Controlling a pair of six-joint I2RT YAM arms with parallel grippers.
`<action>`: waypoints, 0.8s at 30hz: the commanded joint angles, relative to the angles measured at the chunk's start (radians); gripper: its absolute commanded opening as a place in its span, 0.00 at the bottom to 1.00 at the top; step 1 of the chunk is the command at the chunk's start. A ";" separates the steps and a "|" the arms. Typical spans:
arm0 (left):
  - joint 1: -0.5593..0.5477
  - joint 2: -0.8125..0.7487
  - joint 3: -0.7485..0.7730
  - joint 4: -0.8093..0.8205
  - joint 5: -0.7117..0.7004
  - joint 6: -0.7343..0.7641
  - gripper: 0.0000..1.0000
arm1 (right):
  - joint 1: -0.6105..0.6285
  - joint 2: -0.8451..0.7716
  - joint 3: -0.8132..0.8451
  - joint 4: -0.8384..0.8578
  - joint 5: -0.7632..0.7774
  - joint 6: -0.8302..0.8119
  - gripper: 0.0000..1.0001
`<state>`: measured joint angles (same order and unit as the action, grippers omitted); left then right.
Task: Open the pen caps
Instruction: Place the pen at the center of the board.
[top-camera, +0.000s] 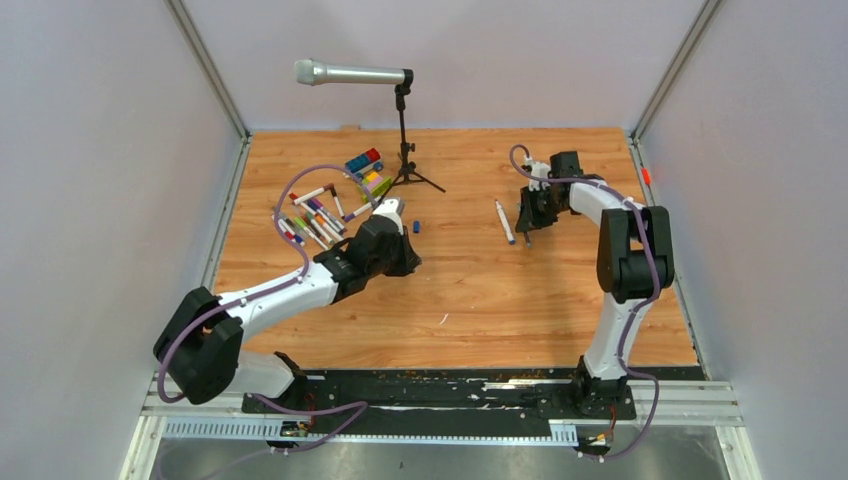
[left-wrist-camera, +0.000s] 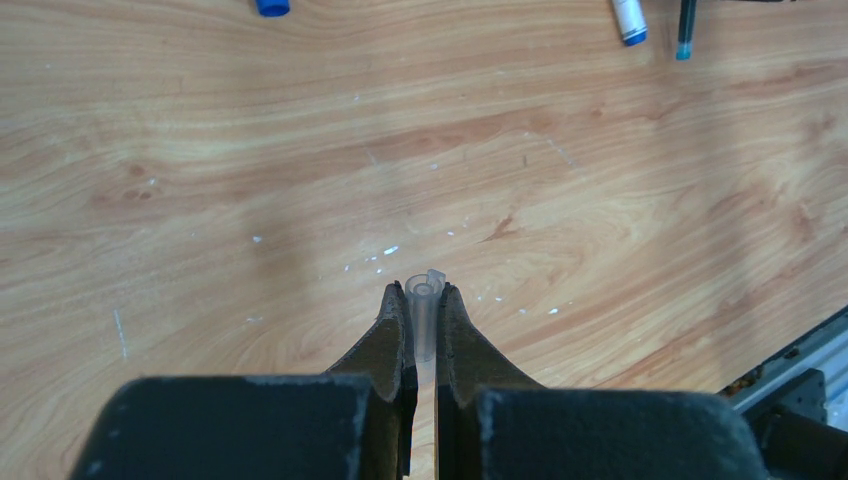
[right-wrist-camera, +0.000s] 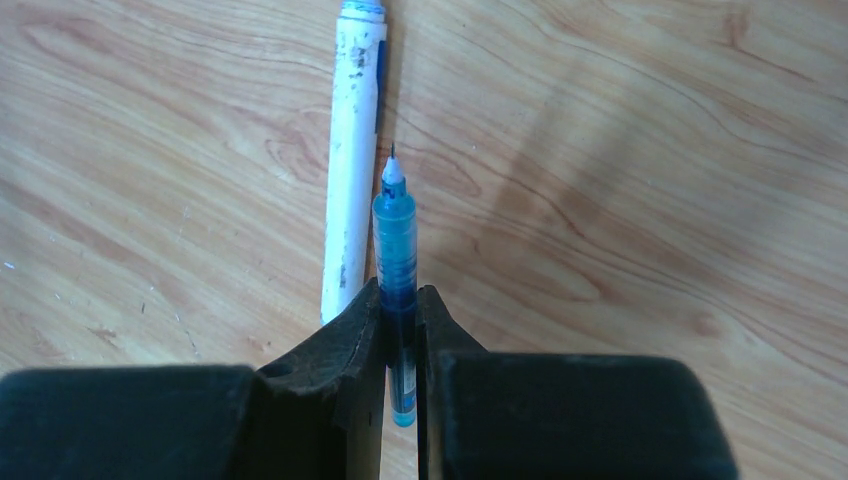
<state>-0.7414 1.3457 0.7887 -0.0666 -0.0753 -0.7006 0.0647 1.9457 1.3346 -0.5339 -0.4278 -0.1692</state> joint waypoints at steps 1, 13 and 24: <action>0.004 -0.025 -0.017 0.022 -0.032 -0.005 0.00 | 0.007 0.067 0.104 -0.064 0.007 0.031 0.11; 0.004 0.035 0.039 0.015 -0.030 0.018 0.00 | 0.008 0.049 0.087 -0.057 -0.003 0.042 0.32; 0.002 0.214 0.224 -0.061 -0.038 0.067 0.00 | -0.007 -0.257 -0.097 -0.052 -0.204 -0.102 0.39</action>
<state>-0.7414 1.4998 0.9226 -0.0982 -0.0917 -0.6716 0.0639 1.8614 1.2873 -0.5877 -0.4744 -0.1730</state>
